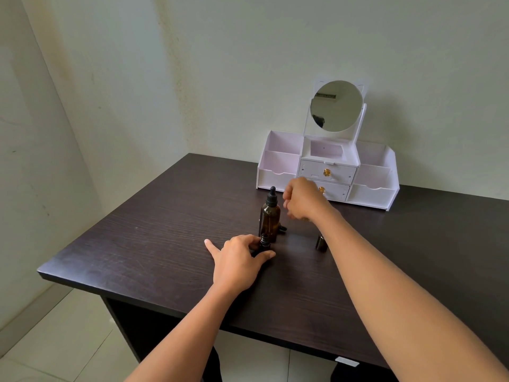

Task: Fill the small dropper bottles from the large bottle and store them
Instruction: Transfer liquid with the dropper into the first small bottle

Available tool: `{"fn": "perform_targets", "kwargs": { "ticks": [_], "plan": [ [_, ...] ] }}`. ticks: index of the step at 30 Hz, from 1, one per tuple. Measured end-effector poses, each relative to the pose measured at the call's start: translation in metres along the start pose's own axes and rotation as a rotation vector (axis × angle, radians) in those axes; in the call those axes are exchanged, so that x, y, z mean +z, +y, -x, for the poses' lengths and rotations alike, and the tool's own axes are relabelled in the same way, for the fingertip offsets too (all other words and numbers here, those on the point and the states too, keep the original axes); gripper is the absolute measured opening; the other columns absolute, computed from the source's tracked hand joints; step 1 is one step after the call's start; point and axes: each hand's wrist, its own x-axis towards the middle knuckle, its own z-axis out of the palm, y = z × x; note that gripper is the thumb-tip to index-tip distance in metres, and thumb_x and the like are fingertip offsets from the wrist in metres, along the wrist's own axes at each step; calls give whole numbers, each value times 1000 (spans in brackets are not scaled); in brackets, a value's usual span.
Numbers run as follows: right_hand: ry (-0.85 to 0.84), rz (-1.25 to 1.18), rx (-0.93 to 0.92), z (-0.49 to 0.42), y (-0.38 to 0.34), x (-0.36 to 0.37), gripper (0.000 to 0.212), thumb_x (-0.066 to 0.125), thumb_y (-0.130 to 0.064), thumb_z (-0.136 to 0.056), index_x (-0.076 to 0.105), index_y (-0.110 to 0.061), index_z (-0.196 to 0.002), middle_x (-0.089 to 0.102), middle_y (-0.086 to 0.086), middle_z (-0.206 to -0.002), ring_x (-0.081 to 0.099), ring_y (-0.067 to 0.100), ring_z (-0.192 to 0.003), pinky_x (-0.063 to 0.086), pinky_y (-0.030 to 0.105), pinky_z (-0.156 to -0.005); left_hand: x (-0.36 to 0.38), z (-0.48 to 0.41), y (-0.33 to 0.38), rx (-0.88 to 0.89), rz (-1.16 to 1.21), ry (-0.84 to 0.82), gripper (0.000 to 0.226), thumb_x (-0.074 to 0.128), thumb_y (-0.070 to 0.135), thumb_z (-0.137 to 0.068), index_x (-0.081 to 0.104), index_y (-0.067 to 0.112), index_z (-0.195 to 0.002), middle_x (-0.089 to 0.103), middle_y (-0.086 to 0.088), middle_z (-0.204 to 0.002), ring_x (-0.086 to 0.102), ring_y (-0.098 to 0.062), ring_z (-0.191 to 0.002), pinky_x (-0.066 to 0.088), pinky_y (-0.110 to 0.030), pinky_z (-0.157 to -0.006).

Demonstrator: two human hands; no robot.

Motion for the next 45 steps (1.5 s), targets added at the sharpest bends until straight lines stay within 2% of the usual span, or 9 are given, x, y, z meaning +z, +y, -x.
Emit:
{"fn": "perform_targets", "kwargs": {
  "ticks": [3, 7, 12, 16, 23, 27, 34, 39, 45],
  "plan": [
    [174, -210, -111, 8, -9, -15, 5, 60, -16, -94, 65, -16, -96, 69, 6, -95, 70, 25, -86, 61, 46, -79, -1, 1, 2, 2, 0, 1, 35, 65, 62, -85, 69, 37, -110, 72, 17, -99, 62, -7, -108, -14, -62, -116],
    [73, -175, -167, 25, -22, -23, 20, 66, -35, -92, 68, -16, -86, 67, 0, -79, 65, 17, -75, 56, 36, -74, -2, 3, 2, -5, -1, -8, 34, 65, 60, -86, 69, 37, -110, 72, 16, -97, 62, -8, -107, -13, -63, -116],
    [108, -99, -188, 27, -25, -16, 13, 69, -27, -90, 68, -15, -85, 62, -6, -73, 57, 7, -68, 41, 22, -57, -2, 4, 3, 0, -6, -8, 34, 64, 61, -86, 69, 36, -110, 72, 17, -99, 62, -8, -108, -13, -64, -116],
    [170, -85, -217, 24, -25, -11, 13, 65, -18, -91, 66, -17, -77, 60, -6, -71, 57, 10, -68, 37, 19, -53, -1, 3, 2, 0, -13, -11, 36, 64, 62, -86, 68, 37, -111, 72, 16, -101, 62, -10, -111, -13, -63, -116],
    [180, -117, -199, 27, -27, -11, 13, 67, -21, -88, 71, -11, -80, 63, -3, -67, 57, 7, -62, 40, 18, -53, -1, 2, 1, 7, -13, -8, 36, 64, 61, -86, 69, 36, -112, 72, 16, -104, 62, -10, -112, -14, -64, -115],
    [185, -127, -196, 28, -31, -11, 18, 67, -21, -88, 71, -5, -80, 67, 6, -70, 60, 15, -65, 45, 20, -57, 0, 2, 1, 1, -14, -8, 37, 64, 62, -86, 69, 36, -111, 72, 15, -102, 62, -9, -110, -14, -63, -115],
    [182, -114, -190, 28, -32, -10, 16, 67, -17, -87, 72, -3, -81, 70, 10, -72, 67, 20, -70, 48, 21, -58, 1, 1, 0, 1, -17, -11, 37, 63, 63, -86, 69, 37, -112, 72, 16, -102, 63, -8, -108, -15, -63, -115],
    [191, -101, -191, 26, -29, -9, 14, 65, -14, -88, 68, -14, -74, 63, -3, -69, 63, 15, -69, 41, 18, -53, 1, 1, 0, 0, -19, -13, 39, 63, 63, -86, 68, 36, -113, 72, 15, -102, 63, -8, -108, -15, -62, -115],
    [223, -140, -165, 29, -31, -11, 28, 69, -25, -85, 73, 3, -82, 73, 17, -78, 68, 27, -76, 42, 17, -52, 1, 1, 0, -4, -12, -7, 38, 64, 62, -86, 69, 35, -112, 72, 15, -100, 63, -9, -107, -15, -62, -115]
  ]
}}
